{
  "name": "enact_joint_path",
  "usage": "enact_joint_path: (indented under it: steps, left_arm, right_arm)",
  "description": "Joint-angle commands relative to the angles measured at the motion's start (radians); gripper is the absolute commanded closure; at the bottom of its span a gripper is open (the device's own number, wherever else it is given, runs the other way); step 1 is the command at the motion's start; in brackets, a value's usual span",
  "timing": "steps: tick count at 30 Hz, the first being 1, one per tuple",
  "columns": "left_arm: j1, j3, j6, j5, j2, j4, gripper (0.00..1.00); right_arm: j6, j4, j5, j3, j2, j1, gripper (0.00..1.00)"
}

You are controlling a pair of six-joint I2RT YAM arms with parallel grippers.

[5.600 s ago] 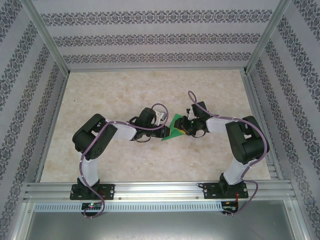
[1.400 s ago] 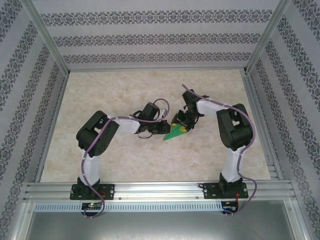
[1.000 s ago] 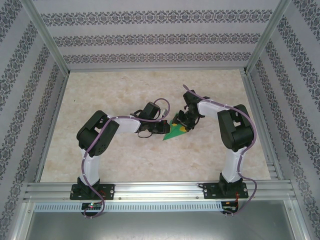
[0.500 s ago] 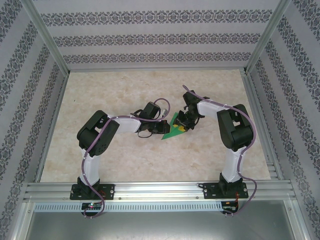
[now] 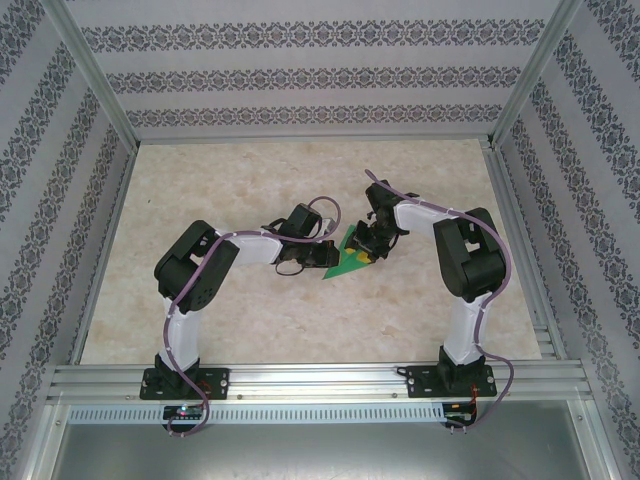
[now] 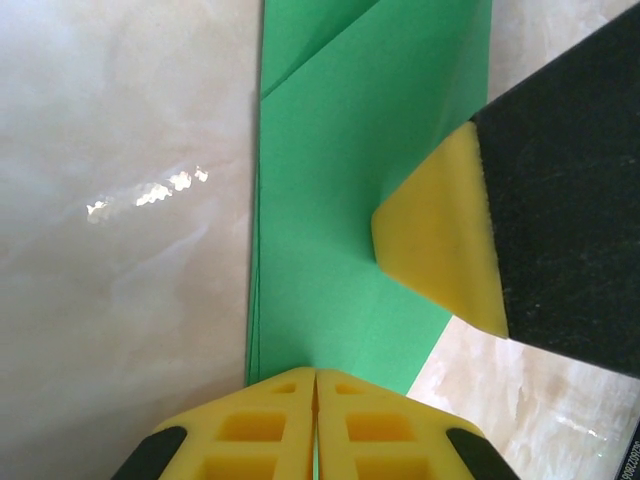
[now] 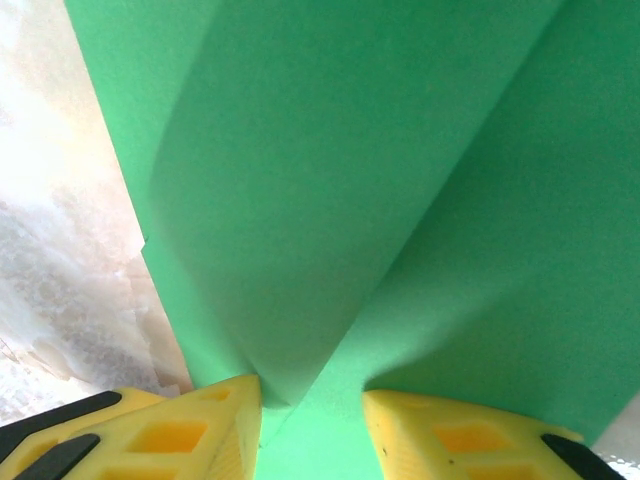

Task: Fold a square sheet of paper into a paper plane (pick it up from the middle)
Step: Fourth fold the wing at the center of the table.

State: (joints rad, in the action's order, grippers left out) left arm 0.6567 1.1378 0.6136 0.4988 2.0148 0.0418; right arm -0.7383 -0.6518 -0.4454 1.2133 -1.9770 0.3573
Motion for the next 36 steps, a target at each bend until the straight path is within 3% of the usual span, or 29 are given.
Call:
enact_joint_path:
  steps: [1, 25, 36]
  left_arm:
    - [0.0, 0.018, -0.022, -0.037, 0.027, 0.042, 0.9]
    - [-0.005, 0.02, -0.02, -0.077, 0.033, 0.086, 0.92]
    - [-0.006, 0.06, -0.024, -0.111, 0.074, 0.285, 0.92]
  right_arm:
    - [0.016, -0.008, 0.167, -0.087, -0.186, 0.018, 0.63]
    - [0.028, 0.004, 0.15, -0.089, -0.21, 0.024, 0.63]
    - [0.019, 0.098, 0.019, -0.034, 0.002, 0.009, 0.57]
